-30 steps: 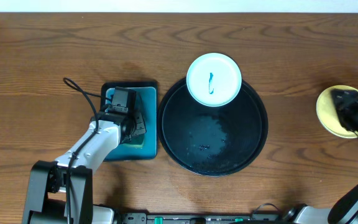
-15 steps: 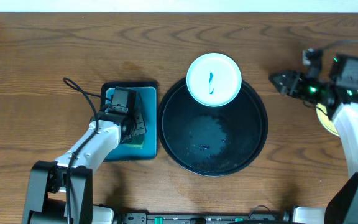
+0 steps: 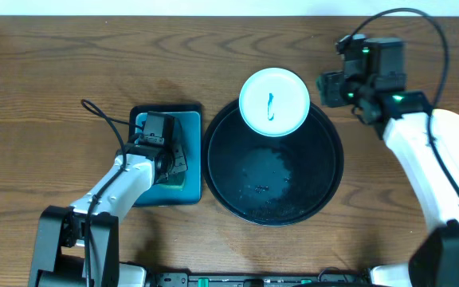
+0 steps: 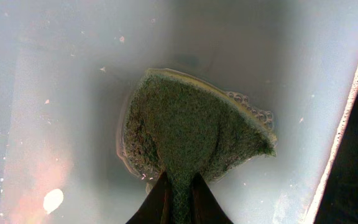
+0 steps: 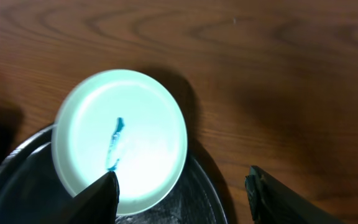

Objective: Clean dirty plates on tray and stack at the side
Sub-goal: 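Release the yellow plate and move the right gripper to the pale blue plate, then grip the pale blue plate rim and drag it to tray center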

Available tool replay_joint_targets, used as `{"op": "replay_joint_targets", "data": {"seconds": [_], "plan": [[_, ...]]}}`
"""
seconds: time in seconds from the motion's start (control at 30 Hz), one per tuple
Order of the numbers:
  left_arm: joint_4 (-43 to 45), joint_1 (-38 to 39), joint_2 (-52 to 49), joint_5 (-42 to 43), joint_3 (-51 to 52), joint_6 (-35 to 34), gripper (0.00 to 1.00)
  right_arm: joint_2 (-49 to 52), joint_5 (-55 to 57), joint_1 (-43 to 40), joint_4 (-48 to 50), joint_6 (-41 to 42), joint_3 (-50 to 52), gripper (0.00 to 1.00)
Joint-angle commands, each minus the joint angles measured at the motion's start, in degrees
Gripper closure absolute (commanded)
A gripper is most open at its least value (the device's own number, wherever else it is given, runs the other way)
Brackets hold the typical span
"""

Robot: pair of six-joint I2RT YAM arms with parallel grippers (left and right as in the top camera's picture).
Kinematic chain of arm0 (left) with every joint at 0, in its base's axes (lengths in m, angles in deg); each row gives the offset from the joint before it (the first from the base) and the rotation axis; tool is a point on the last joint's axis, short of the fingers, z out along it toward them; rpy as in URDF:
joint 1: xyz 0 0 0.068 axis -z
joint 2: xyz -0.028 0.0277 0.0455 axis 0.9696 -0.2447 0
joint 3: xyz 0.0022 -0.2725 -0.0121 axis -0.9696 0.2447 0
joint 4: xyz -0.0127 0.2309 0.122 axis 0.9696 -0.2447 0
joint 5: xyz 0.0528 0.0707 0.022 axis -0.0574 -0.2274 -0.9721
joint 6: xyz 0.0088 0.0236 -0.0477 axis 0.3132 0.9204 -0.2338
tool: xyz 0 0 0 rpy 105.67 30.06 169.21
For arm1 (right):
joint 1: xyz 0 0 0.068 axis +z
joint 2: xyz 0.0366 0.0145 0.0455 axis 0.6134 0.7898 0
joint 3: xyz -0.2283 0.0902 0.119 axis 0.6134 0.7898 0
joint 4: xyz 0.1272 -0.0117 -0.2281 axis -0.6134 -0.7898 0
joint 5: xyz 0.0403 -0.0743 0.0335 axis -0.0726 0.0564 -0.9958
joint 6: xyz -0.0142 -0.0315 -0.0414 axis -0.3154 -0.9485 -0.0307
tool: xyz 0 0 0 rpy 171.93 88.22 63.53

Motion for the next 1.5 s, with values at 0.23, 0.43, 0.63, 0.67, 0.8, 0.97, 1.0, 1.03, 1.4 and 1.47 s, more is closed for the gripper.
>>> {"op": "replay_joint_targets", "data": {"seconds": [0.23, 0.43, 0.63, 0.67, 0.8, 0.97, 1.0, 1.03, 1.4, 1.47], "plan": [[-1.1, -0.1, -2.5, 0.5, 0.9, 0.7, 0.92, 15.0, 4.9, 2.7, 2.4, 14.3, -0.5, 0.45], [-0.9, -0.1, -2.5, 0.5, 0.9, 0.7, 0.93, 19.1, 2.6, 2.8, 4.9, 17.3, -0.5, 0.56], [-0.9, -0.1, -2.5, 0.5, 0.9, 0.7, 0.92, 19.8, 2.6, 3.2, 4.6, 20.3, -0.5, 0.69], [-0.9, -0.1, -2.5, 0.5, 0.9, 0.7, 0.92, 19.9, 2.6, 3.2, 4.5, 20.3, -0.5, 0.69], [-0.9, -0.1, -2.5, 0.5, 0.9, 0.7, 0.92, 20.5, 2.6, 3.6, 4.3, 20.3, -0.5, 0.69], [-0.9, -0.1, -2.5, 0.5, 0.9, 0.7, 0.93, 21.5, 2.6, 4.4, 4.3, 21.8, -0.3, 0.72], [-0.9, -0.1, -2.5, 0.5, 0.9, 0.7, 0.92, 21.5, 2.6, 4.5, 4.3, 21.8, -0.2, 0.74], [-0.9, -0.1, -2.5, 0.5, 0.9, 0.7, 0.92, 21.7, 2.8, 4.7, 4.3, 21.8, -0.2, 0.75], [-0.9, -0.1, -2.5, 0.5, 0.9, 0.7, 0.92, 22.1, 3.6, 4.7, 3.0, 22.5, -0.2, 0.99], [-0.9, -0.1, -2.5, 0.5, 0.9, 0.7, 0.92, 21.9, 3.6, 4.7, 2.3, 22.4, -0.3, 0.99]]}}
